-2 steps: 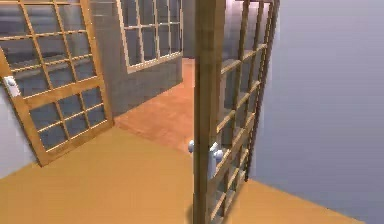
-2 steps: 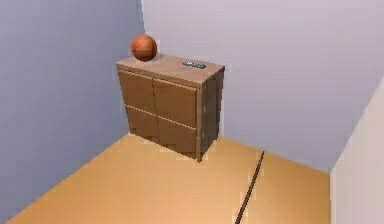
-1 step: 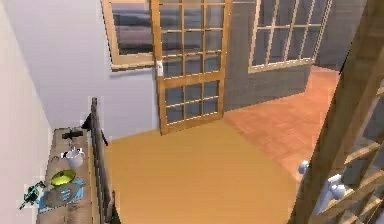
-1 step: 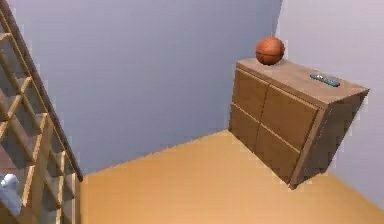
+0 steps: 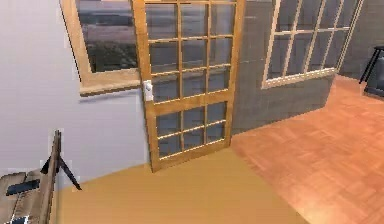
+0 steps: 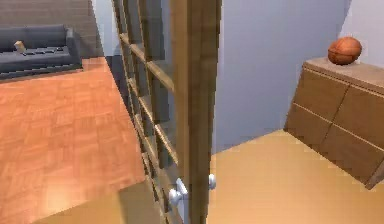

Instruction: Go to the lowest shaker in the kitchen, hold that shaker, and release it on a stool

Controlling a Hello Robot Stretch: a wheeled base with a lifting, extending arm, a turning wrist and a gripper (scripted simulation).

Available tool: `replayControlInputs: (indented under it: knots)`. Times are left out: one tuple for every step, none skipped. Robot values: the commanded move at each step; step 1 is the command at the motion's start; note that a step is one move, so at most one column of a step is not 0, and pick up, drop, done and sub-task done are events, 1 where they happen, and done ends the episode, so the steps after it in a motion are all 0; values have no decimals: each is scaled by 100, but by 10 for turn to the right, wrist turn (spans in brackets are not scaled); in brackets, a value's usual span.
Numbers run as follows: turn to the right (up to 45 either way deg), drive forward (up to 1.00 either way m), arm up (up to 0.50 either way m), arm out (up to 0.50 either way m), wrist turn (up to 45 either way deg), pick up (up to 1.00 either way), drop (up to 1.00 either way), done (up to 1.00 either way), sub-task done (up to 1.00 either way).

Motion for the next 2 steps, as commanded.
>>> replayControlInputs:
  knots:
    - [450,0,0,0,0,0,0,0,0]
    - [0,100,0,0,0,0,0,0,0]
